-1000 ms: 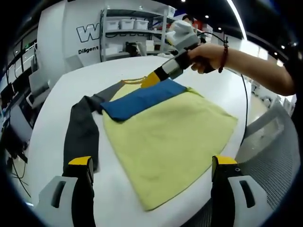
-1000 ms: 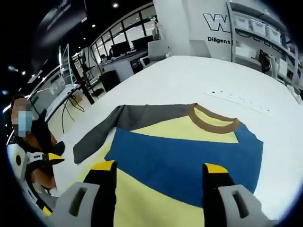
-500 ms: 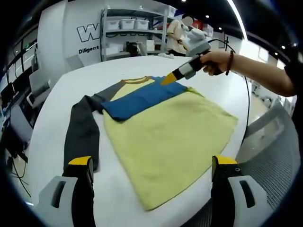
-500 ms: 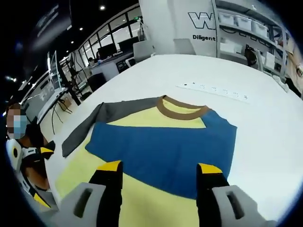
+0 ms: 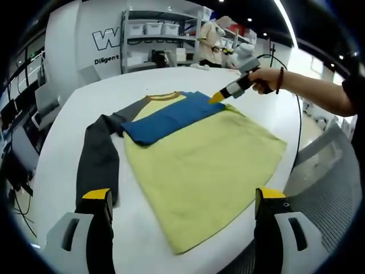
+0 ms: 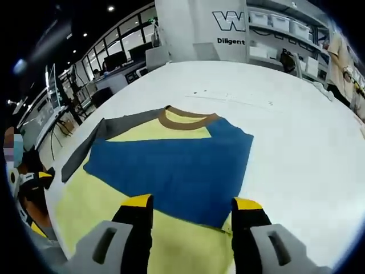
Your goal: Fold the garment on the visible template until the final outline fits inside the template.
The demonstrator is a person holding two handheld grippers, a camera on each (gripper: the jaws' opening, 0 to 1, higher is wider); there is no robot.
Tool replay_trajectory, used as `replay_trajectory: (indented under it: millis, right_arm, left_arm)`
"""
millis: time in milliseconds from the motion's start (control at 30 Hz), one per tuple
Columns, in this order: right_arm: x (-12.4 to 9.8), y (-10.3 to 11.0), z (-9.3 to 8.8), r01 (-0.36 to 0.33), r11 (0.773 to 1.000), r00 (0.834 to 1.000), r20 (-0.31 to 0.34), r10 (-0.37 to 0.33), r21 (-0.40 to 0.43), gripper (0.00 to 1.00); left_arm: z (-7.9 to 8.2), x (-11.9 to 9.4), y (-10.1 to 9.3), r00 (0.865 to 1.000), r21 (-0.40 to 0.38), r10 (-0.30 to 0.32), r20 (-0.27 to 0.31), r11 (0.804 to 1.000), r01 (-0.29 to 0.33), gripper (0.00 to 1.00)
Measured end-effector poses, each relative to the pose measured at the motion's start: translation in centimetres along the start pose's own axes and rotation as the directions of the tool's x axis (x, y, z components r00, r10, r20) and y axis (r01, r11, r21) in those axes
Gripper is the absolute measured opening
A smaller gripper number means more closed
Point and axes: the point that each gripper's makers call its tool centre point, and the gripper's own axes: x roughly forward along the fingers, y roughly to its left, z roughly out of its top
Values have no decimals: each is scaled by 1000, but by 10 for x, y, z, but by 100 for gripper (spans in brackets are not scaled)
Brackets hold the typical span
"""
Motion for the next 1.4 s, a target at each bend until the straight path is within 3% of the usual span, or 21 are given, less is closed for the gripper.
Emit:
replay_trajectory:
  millis: [400, 600, 800, 967, 1400]
  right_arm:
    - [0, -28, -17, 67, 998, 997, -30, -67, 14, 25]
    - [0, -33, -22, 74, 997, 997, -36, -74, 18, 19]
    - [0, -35, -24, 89, 996, 995, -35, -89, -1, 6]
    - [-1, -37, -24, 90, 996, 995, -34, -90, -8, 0]
    - [-7, -40, -22, 79, 997, 997, -12, -79, 25, 0]
  left_arm:
    - [-1, 0, 0, 1000, 1, -3, -5, 1000, 3, 99]
    - [-2, 1, 0, 1000, 1, -6, -9, 1000, 6, 99]
    - [-3, 1, 0, 1000, -3, -6, -9, 1000, 6, 99]
    - [-3, 1, 0, 1000, -4, -4, -9, 1000, 4, 99]
    - [-5, 1, -1, 1000, -2, -10, -15, 1000, 10, 99]
